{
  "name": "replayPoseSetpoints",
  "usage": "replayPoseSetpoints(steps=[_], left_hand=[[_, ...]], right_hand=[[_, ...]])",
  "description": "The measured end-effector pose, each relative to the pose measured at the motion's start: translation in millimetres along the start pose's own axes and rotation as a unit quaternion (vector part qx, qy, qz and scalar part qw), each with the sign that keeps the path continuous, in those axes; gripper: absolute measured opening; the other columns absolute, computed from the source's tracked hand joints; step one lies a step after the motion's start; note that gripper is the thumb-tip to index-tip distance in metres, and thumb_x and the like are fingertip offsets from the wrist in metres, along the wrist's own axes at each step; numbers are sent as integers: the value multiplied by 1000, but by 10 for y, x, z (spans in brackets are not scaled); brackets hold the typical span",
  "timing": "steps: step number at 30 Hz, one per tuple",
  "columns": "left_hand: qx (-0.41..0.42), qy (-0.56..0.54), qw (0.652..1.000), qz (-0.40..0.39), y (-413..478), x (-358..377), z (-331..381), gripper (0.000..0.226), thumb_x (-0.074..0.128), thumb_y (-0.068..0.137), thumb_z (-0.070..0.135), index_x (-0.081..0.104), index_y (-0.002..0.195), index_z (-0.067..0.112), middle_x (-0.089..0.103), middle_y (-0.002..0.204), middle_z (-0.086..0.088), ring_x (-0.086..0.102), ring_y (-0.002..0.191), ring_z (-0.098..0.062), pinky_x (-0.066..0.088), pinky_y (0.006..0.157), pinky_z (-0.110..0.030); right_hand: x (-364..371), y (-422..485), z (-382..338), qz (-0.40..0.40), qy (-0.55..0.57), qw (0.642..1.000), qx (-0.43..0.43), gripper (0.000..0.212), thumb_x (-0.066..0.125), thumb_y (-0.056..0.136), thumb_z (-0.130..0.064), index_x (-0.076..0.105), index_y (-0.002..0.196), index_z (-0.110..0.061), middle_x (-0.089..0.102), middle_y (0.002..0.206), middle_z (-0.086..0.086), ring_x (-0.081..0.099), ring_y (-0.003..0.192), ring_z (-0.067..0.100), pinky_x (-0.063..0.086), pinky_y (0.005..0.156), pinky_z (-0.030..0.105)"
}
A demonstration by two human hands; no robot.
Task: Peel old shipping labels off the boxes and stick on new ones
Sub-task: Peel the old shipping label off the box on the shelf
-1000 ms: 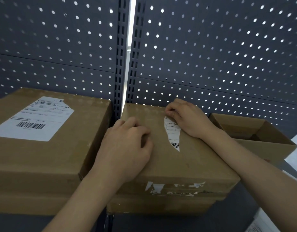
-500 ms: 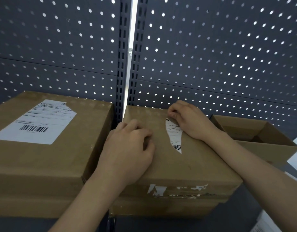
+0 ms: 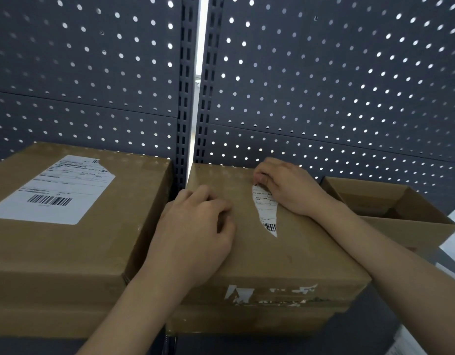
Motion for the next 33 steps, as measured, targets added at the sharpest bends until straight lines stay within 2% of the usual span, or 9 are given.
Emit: replayPoseSetpoints(steps=[2,9,13,17,27,33], left_hand=[[-1,2,1000,1,6,1,-1,37,42,96,43,57,129,36,47,115,21,40,107,-5,38,98,-28],[-1,4,1000,5,3,11,-5,37,43,95,42,58,128,35,50,117,19,40,108,-5,39,98,-28],[-3,3,1000,3,8,9,-7,37,44,95,42,58,128,35,50,119,19,41,109,-6,39,100,-30],[-3,4,1000,-1,6,5,-4,38,42,95,43,57,129,35,49,118,19,41,109,-6,40,100,-31],[-3,6,1000,-3,7,8,-1,39,42,95,45,56,130,36,48,119,20,40,108,-5,39,100,-31],[-3,5,1000,1,3,7,3,38,43,95,44,56,130,36,47,118,20,39,108,-4,39,100,-30]], right_hand=[[-16,-5,30,21,20,999,15,21,42,102,-24,57,87,-27,54,92,-11,54,86,14,47,83,41],[-27,-17,13,17,40,999,8,14,52,99,-29,65,100,-23,59,99,-10,56,92,12,47,87,38],[-38,-29,20,32,50,998,-16,11,60,94,-30,69,95,-23,54,88,-17,56,87,9,49,84,39],[-41,-13,27,38,46,998,-24,10,62,93,-31,70,92,-25,59,90,-16,59,87,11,51,81,42],[-35,60,-66,-18,-77,997,-21,20,47,100,-33,62,103,-21,57,110,-7,59,96,20,48,82,38],[-9,72,-59,-34,-86,996,-4,15,42,102,-31,55,98,-24,54,105,-8,57,89,19,44,75,35]])
Point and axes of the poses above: each hand's wrist, its own y-axis towards the middle knuckle, its own x-axis out of the palm, z = x × y, the point moved 3 cm from there along y, towards the middle knuckle
